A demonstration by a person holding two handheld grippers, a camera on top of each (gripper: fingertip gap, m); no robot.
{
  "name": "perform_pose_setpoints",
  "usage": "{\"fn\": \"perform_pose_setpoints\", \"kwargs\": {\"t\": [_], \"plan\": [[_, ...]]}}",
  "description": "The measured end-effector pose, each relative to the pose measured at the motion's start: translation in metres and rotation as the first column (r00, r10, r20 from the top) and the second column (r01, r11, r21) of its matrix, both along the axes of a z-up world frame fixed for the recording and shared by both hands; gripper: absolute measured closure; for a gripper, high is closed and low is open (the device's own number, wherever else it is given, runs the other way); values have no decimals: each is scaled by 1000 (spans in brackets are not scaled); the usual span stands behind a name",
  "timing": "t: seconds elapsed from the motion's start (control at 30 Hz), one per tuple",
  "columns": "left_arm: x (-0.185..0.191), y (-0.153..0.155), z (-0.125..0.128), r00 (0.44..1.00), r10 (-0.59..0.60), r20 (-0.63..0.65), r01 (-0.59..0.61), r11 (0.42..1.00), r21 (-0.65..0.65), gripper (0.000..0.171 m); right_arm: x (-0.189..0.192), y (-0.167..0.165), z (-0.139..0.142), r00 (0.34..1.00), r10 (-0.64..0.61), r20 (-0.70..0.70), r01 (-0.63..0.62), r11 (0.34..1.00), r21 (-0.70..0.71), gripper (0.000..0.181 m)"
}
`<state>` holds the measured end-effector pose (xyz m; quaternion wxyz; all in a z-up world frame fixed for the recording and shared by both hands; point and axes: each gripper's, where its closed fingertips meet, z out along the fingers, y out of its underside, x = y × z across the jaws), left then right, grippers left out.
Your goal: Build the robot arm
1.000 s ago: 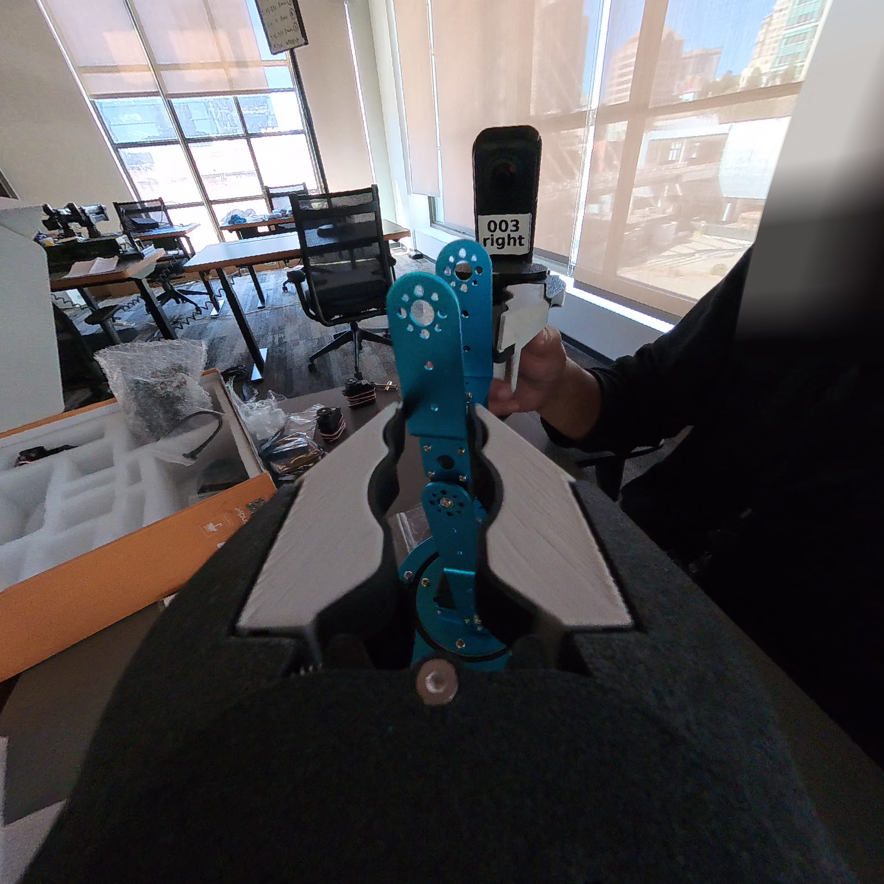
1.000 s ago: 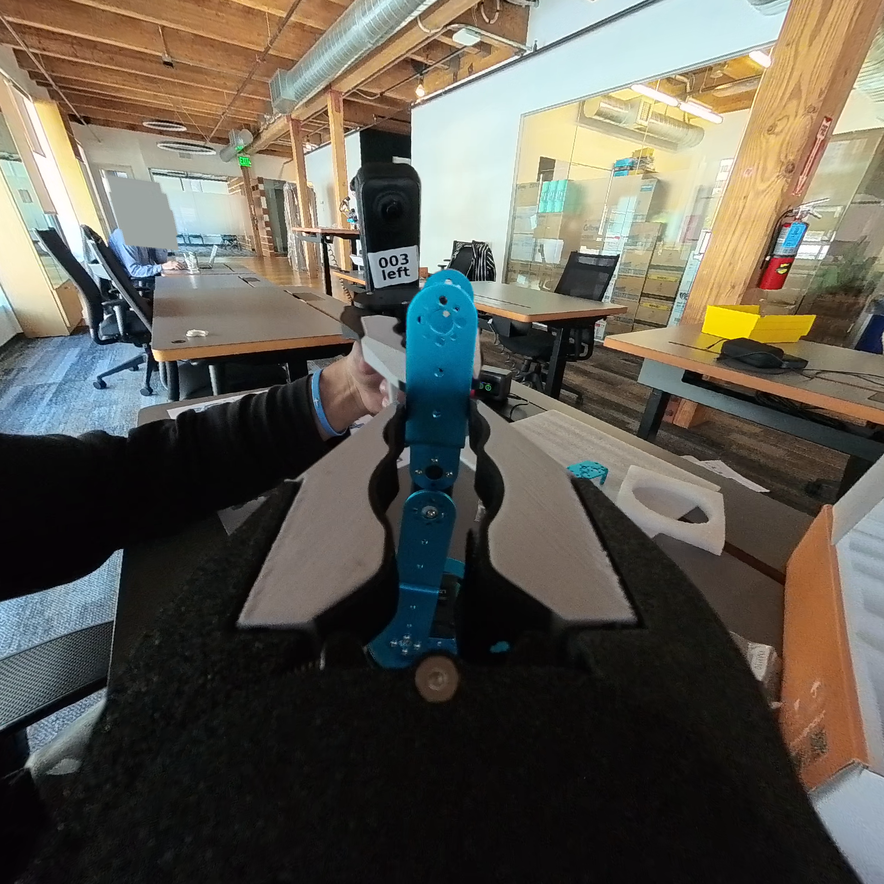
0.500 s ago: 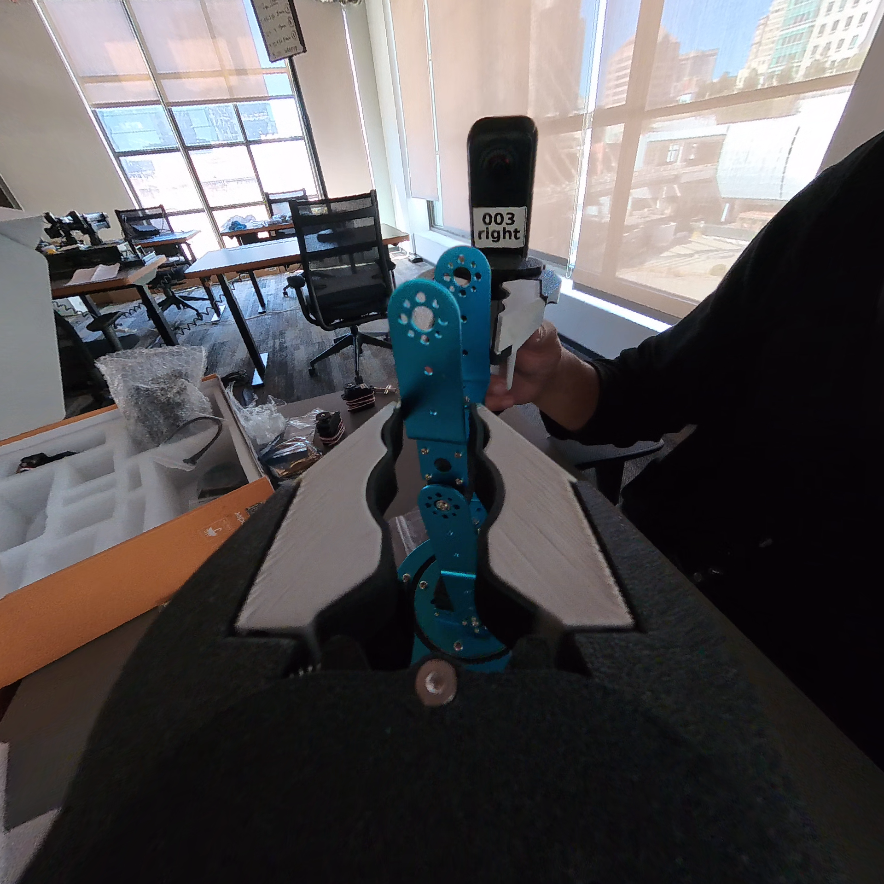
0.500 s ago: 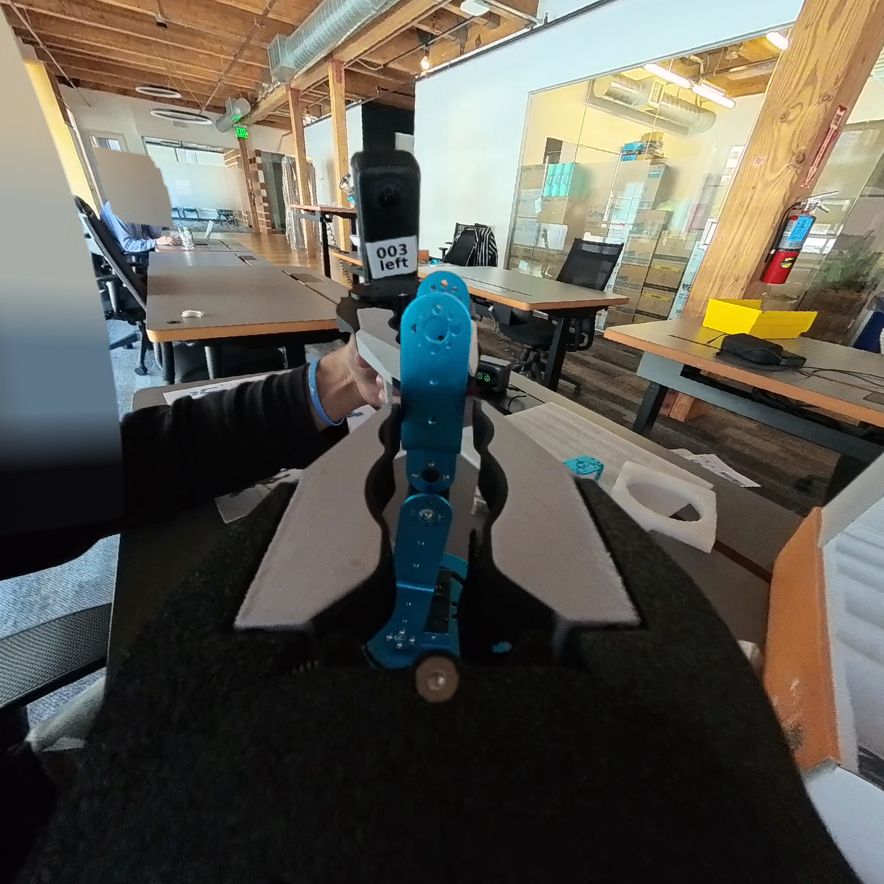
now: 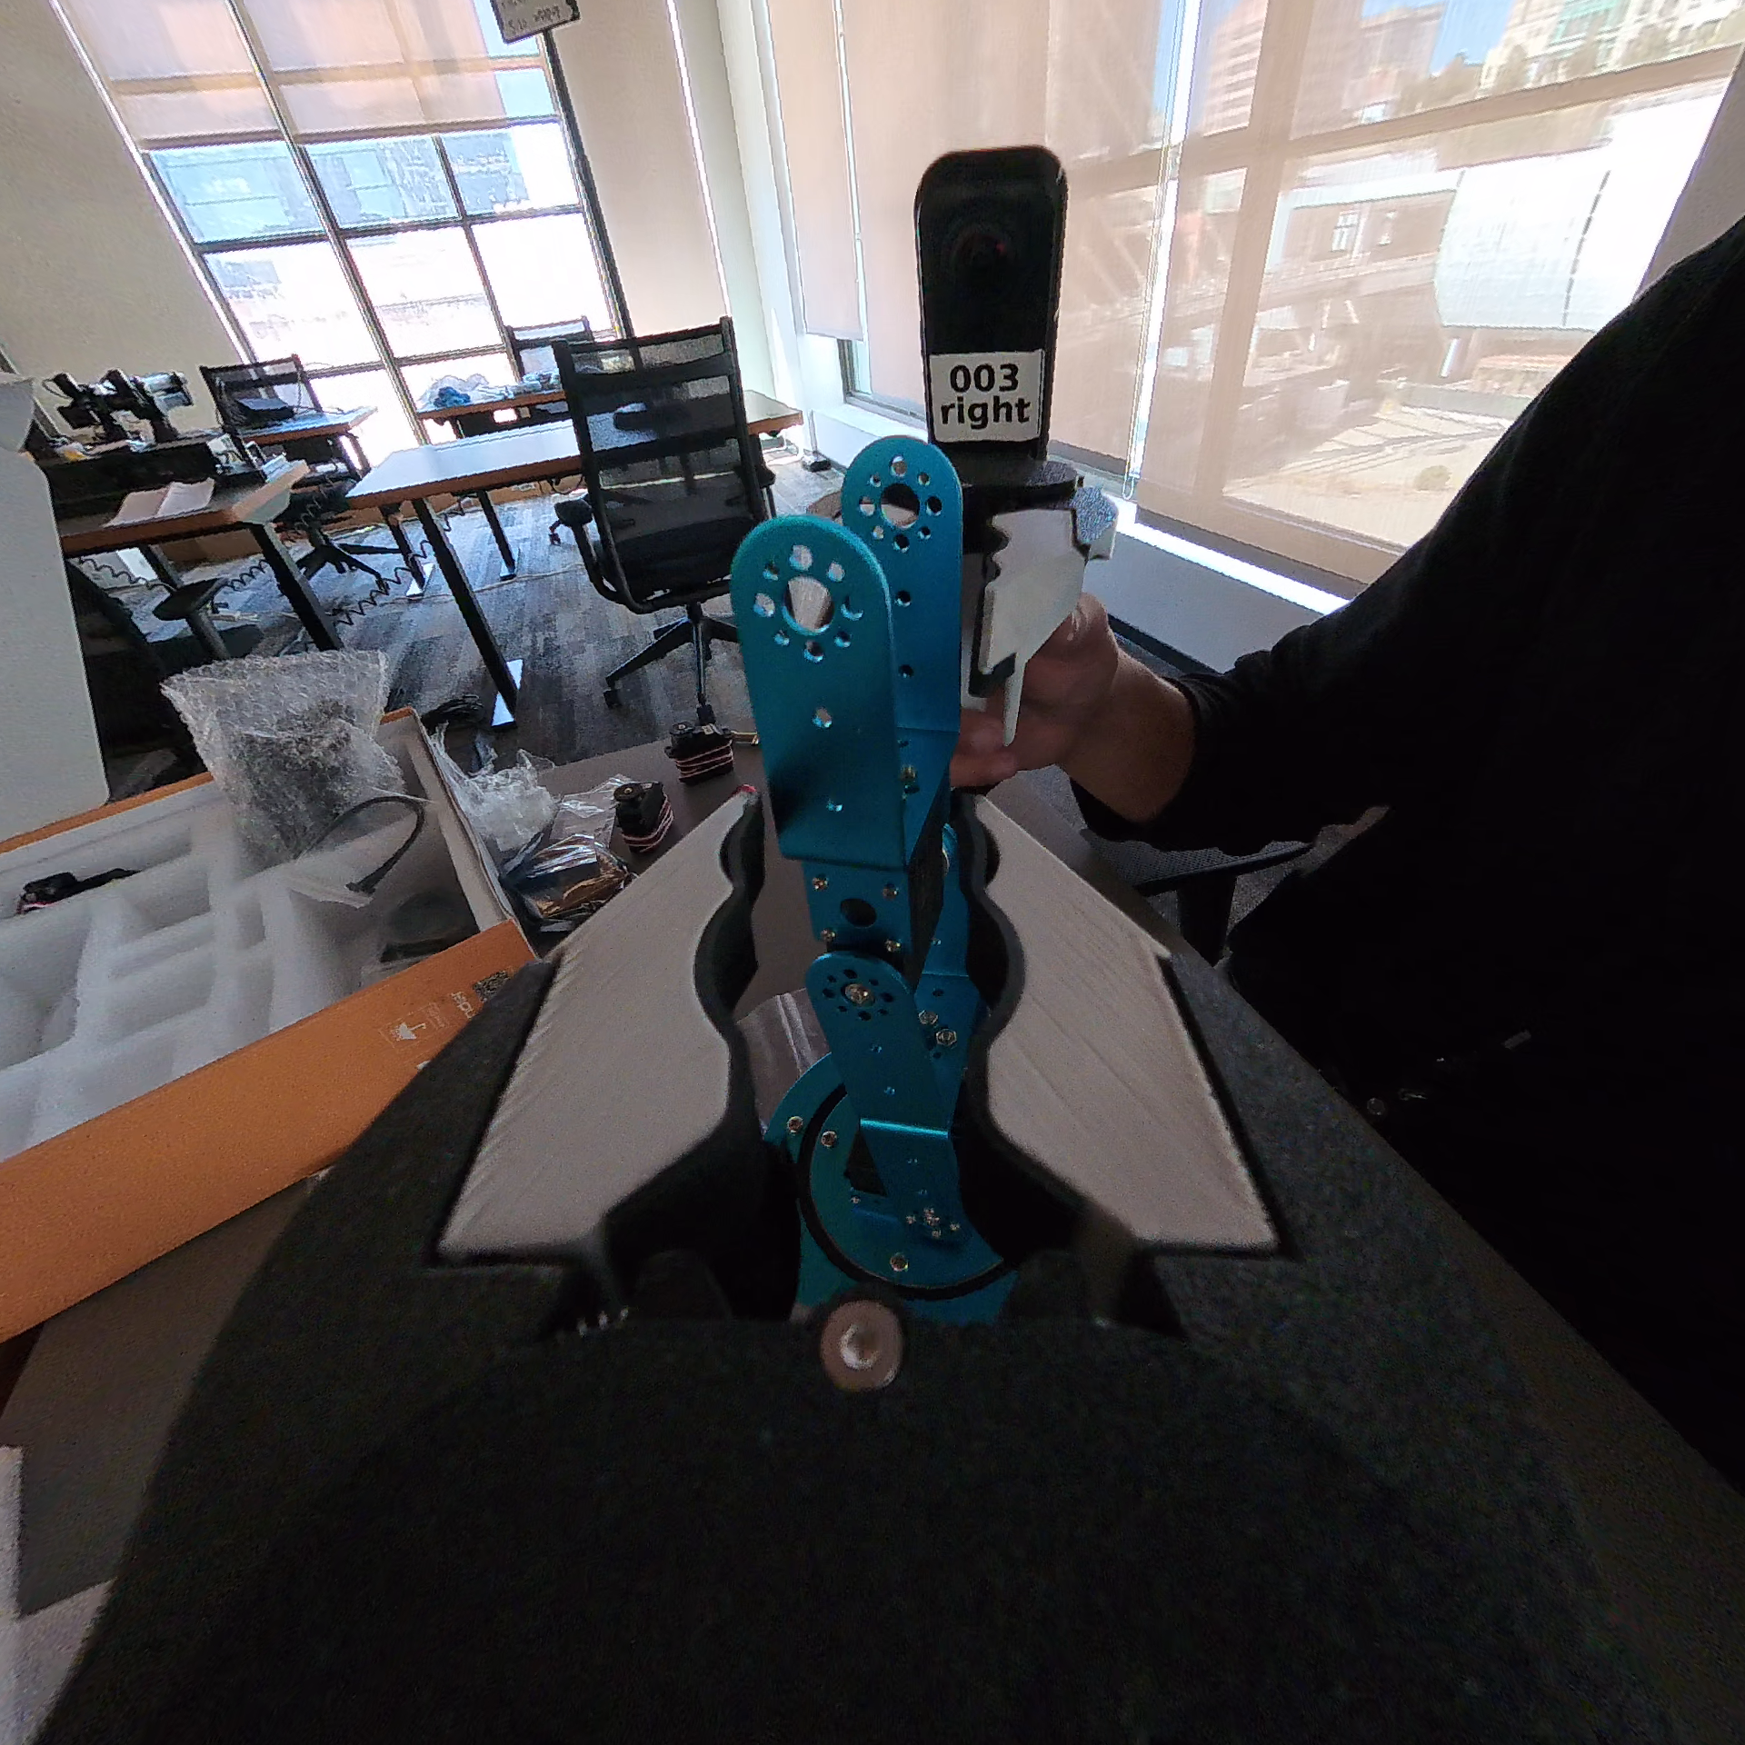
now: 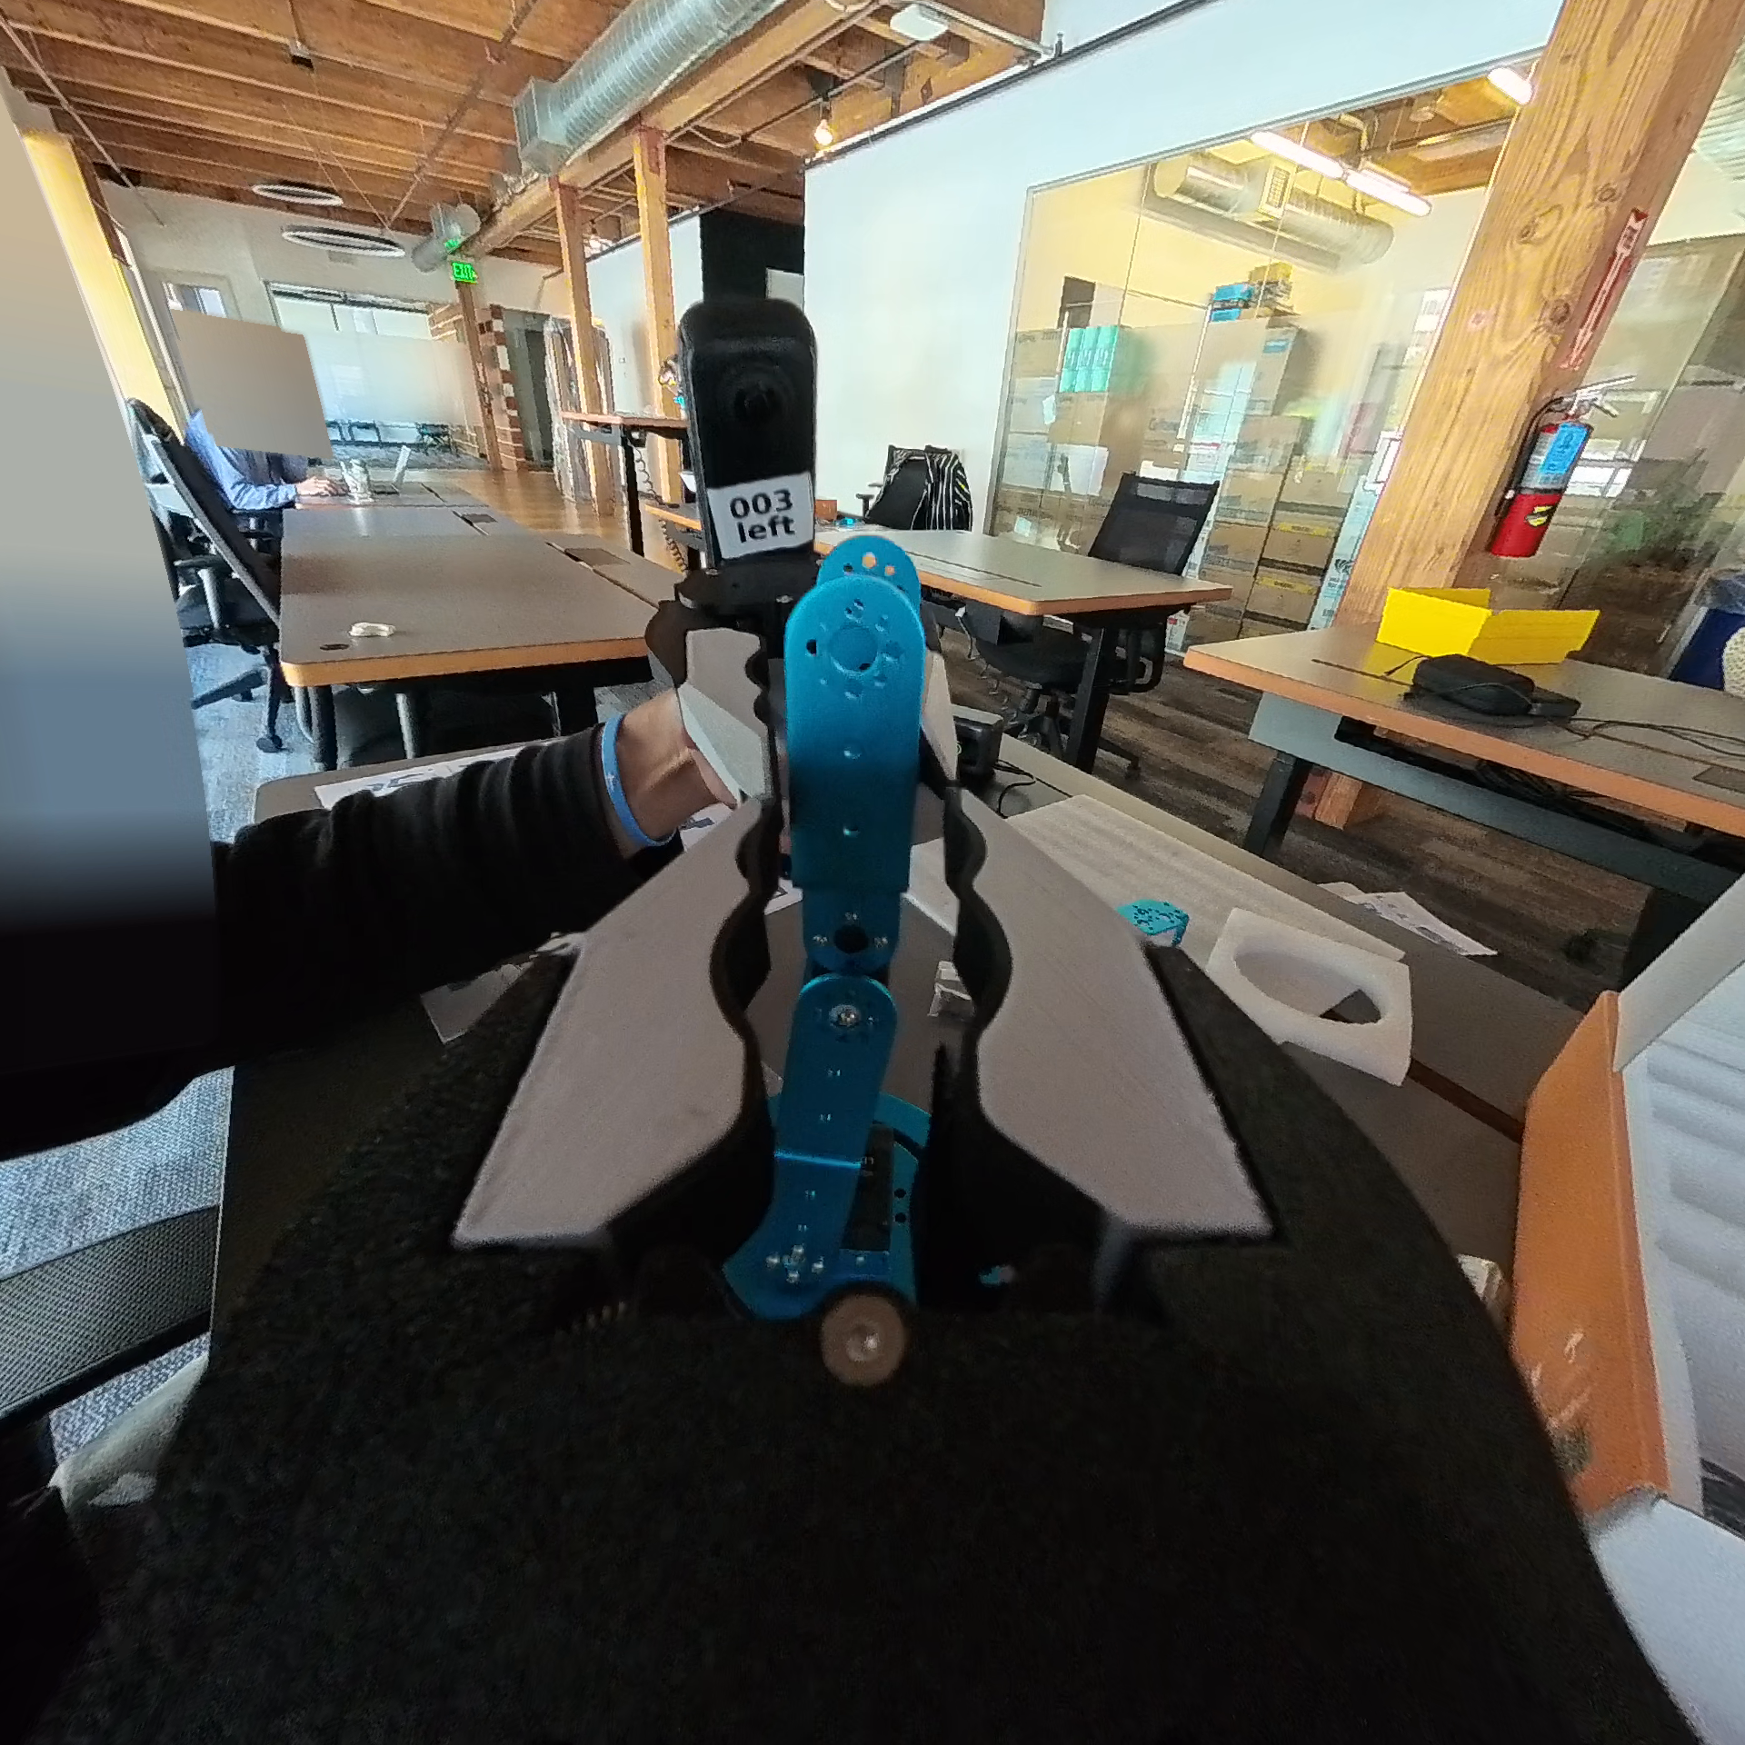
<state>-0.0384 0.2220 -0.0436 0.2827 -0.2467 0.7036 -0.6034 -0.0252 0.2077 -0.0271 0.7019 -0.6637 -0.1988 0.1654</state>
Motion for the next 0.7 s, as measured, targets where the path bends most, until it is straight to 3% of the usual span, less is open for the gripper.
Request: {"fn": "perform_pose_setpoints", "kwargs": {"t": [0.6,0.67,0.7], "plan": [[-8,-3,4,1000,-2,10,1,999,42,123,-3,-10,-1,1000,18,-14,-17,1000,13,145],[-9,-5,2,1000,-4,8,3,998,65,128,-8,-12,-3,999,34,1,-34,999,17,146],[-13,-8,1,1000,-24,5,24,997,75,141,-11,-13,-5,999,38,14,-39,999,14,146]]}}
